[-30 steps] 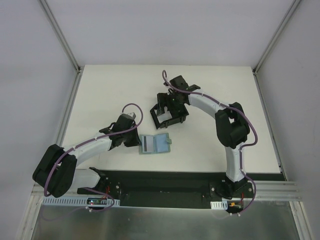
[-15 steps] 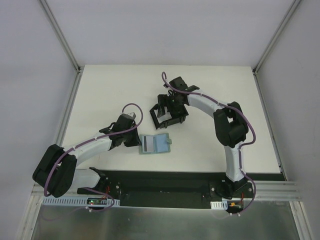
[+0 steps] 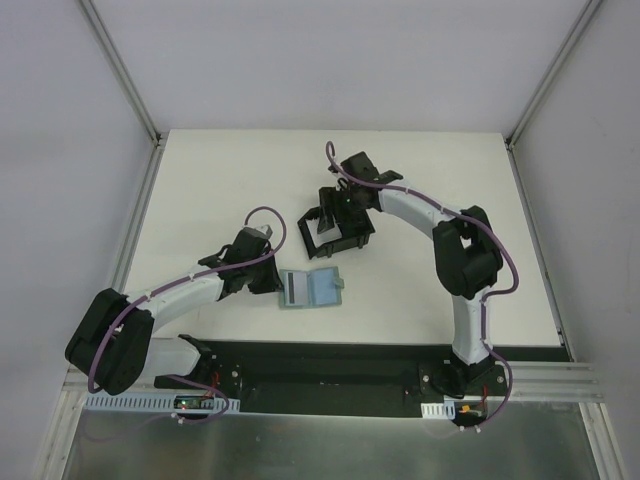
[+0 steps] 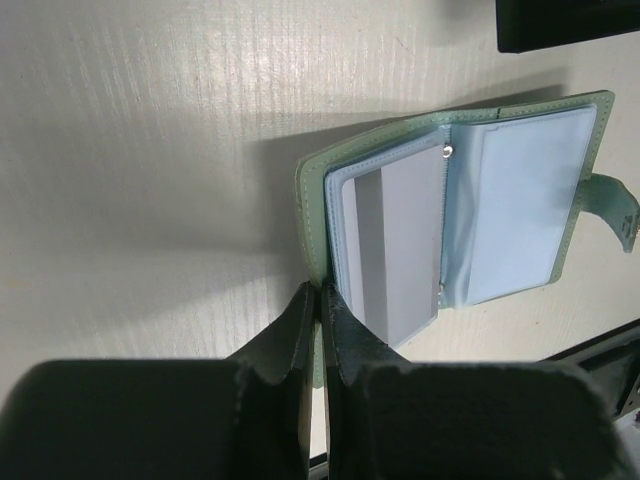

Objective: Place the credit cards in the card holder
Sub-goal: Pick up the credit card from the storage box.

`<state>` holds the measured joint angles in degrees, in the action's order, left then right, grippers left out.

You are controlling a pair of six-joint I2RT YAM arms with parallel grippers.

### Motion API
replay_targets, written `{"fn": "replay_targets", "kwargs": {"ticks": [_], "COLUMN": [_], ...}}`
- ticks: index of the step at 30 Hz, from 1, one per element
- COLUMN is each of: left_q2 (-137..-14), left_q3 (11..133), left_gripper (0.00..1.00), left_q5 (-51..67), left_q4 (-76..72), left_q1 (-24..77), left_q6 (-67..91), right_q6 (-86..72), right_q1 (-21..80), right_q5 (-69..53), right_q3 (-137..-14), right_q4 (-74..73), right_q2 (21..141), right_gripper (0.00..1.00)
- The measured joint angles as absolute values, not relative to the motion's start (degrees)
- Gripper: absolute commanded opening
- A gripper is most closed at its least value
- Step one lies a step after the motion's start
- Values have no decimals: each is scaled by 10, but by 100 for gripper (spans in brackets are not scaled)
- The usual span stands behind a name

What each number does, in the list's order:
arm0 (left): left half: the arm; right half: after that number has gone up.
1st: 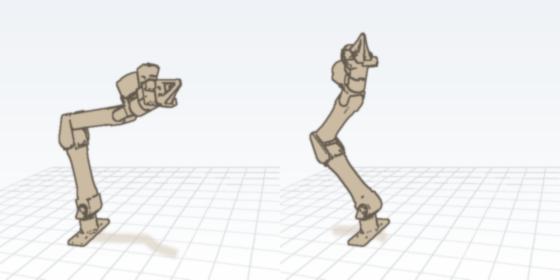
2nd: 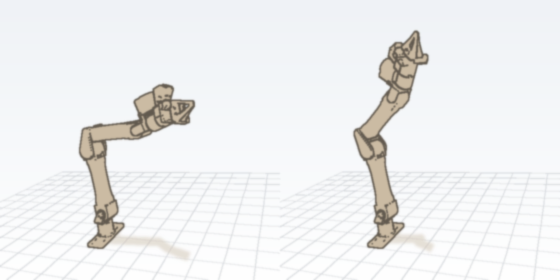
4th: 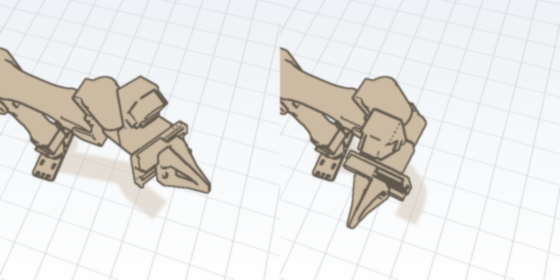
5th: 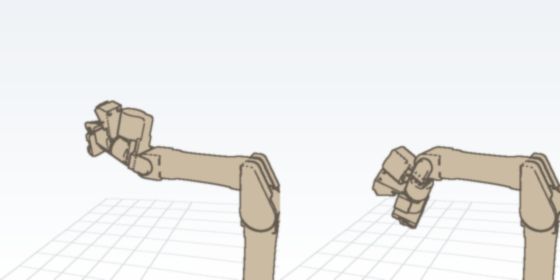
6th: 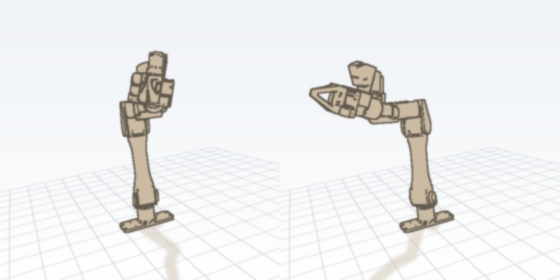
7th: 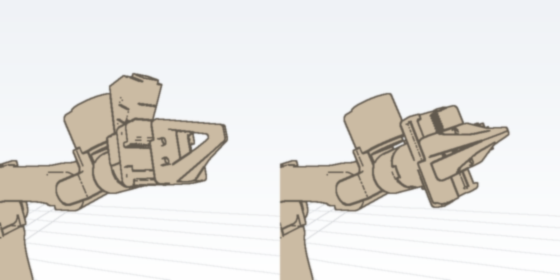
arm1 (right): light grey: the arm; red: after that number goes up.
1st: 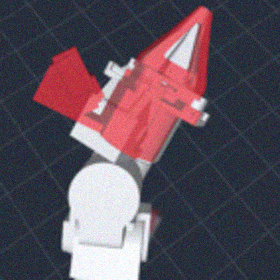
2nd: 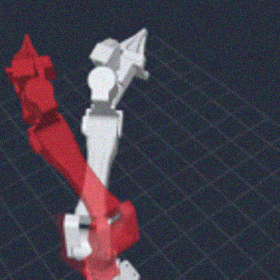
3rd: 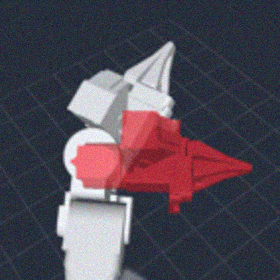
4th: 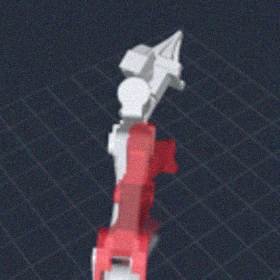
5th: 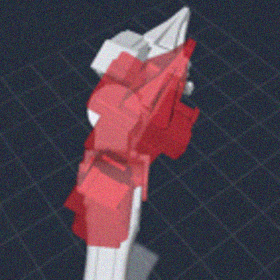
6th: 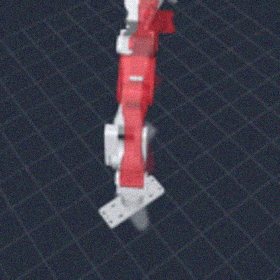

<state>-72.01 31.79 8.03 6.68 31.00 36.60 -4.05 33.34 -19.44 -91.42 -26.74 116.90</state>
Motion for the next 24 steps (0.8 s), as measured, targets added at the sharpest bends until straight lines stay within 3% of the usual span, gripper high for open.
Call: {"fn": "replay_targets", "kwargs": {"ticks": [4, 10, 18, 24], "left_q2": [-722, -730, -732, -732], "left_q3": [318, 318, 318, 318], "left_gripper": [0, 0, 0, 0], "left_q5": [85, 87, 88, 89], "left_q4": [67, 66, 64, 64], "left_q1": [310, 310, 310, 310], "left_q6": [366, 366, 366, 366], "right_q6": [-41, -44, -46, -48], "right_q1": [333, 332, 332, 330], "right_q5": [-194, -193, -199, -200], "right_q3": [-910, -909, -909, -909], "right_q4": [-268, -268, -267, -268], "right_q2": [1169, 1169, 1168, 1166], "right_gripper": [59, 34, 28, 12]}}
